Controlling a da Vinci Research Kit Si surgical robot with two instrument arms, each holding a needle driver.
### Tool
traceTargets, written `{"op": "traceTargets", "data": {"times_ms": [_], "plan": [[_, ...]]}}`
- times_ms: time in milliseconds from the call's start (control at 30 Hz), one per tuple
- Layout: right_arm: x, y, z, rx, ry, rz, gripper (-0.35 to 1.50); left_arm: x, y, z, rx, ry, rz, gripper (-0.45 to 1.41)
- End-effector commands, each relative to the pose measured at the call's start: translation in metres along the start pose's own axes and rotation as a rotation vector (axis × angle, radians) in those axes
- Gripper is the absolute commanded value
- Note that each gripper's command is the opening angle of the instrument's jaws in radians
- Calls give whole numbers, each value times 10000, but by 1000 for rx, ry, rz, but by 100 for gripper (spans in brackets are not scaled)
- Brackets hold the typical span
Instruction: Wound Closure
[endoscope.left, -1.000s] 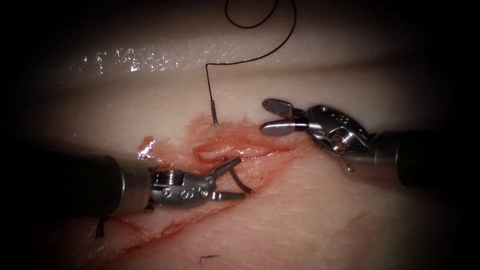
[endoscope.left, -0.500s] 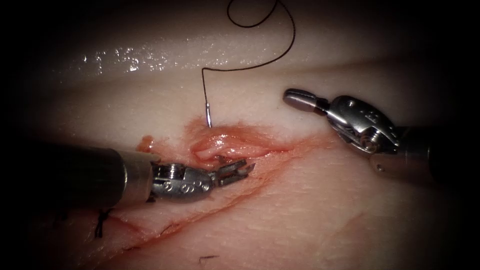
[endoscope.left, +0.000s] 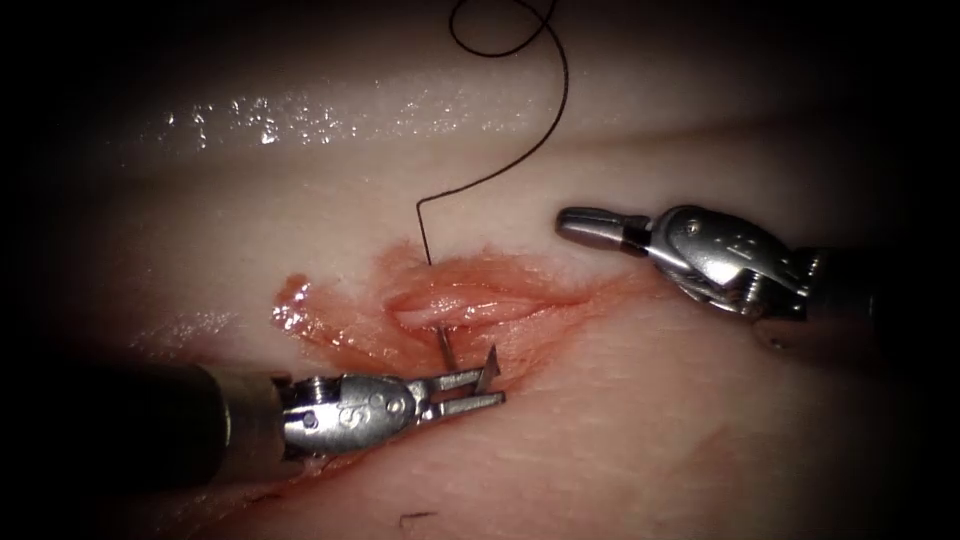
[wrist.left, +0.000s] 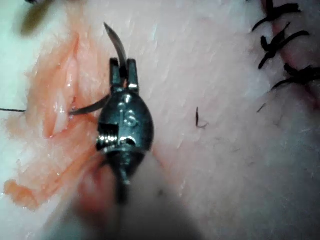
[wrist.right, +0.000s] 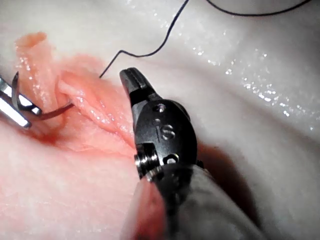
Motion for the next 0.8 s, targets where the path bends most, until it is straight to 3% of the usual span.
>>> {"op": "traceTargets", "data": {"times_ms": [33, 267, 467, 500, 567, 633, 733, 800], "plan": [[-2, -5, 12, 29, 6, -4, -35, -2, 2, 6, -9, 14, -18, -45], [0, -32, 14, 72, -1, 48, -35, 18, 16, -6, -107, 88, -235, -45], [-3, -46, 18, 63, 1, 187, -35, 25, 26, -13, -152, 92, -249, -45], [-5, -48, 20, 62, 1, 220, -35, 27, 27, -14, -155, 97, -232, -45], [-8, -52, 24, 56, 7, 303, 12, 31, 27, -17, -160, 99, -151, -45], [-12, -57, 27, 51, 22, 386, 31, 36, 26, -21, -134, 98, -65, -45], [-15, -56, 30, 26, 37, 490, 9, 50, 19, -28, -101, 105, 75, -45], [-15, -51, 29, 4, 41, 549, 19, 62, 11, -32, -97, 114, 149, -45]]}}
